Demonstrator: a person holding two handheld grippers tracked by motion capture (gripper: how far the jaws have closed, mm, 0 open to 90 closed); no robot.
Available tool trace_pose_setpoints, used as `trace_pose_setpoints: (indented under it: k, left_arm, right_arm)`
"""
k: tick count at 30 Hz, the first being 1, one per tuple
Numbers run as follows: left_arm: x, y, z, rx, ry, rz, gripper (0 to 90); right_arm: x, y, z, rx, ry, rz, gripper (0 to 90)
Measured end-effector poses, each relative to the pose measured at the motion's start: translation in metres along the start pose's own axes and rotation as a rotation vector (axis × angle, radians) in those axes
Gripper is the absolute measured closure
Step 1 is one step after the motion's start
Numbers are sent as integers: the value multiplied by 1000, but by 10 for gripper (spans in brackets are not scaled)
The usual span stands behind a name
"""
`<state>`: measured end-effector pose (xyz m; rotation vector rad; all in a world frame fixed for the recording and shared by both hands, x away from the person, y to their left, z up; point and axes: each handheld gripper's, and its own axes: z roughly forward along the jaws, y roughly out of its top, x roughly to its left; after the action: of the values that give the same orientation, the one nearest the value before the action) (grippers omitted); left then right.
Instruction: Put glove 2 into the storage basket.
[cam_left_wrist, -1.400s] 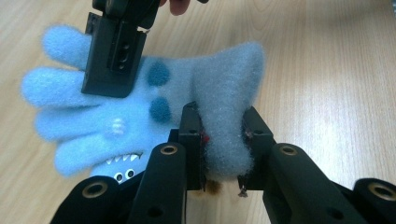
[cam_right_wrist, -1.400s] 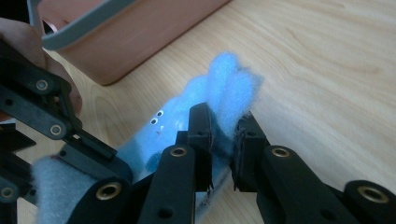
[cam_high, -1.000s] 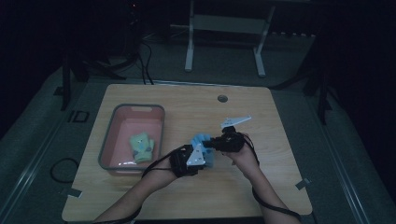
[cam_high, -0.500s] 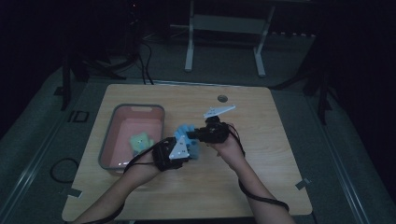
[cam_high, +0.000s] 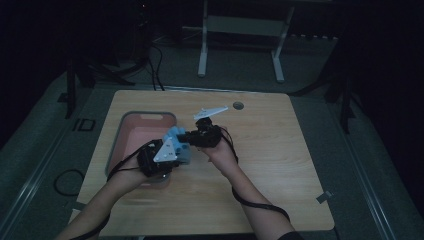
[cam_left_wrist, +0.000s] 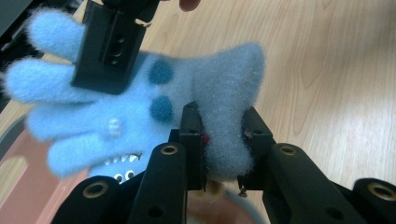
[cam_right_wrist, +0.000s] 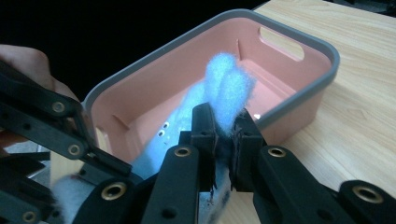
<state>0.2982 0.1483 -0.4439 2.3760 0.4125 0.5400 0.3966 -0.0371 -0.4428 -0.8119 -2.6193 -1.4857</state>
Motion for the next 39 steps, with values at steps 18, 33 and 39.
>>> trace_pose_setpoints:
  k: [18,33,39]
  left_arm:
    - [24,-51,-29,81,54,-55,760]
    - [31,-77,7,156,-24,-133,757]
    - [33,-75,12,192,-50,-136,751]
  right_arm:
    - [19,22,70,8,43,-17,840]
    - [11,6,105,115,-3,11,813]
    - [10,1,104,124,-25,10,753]
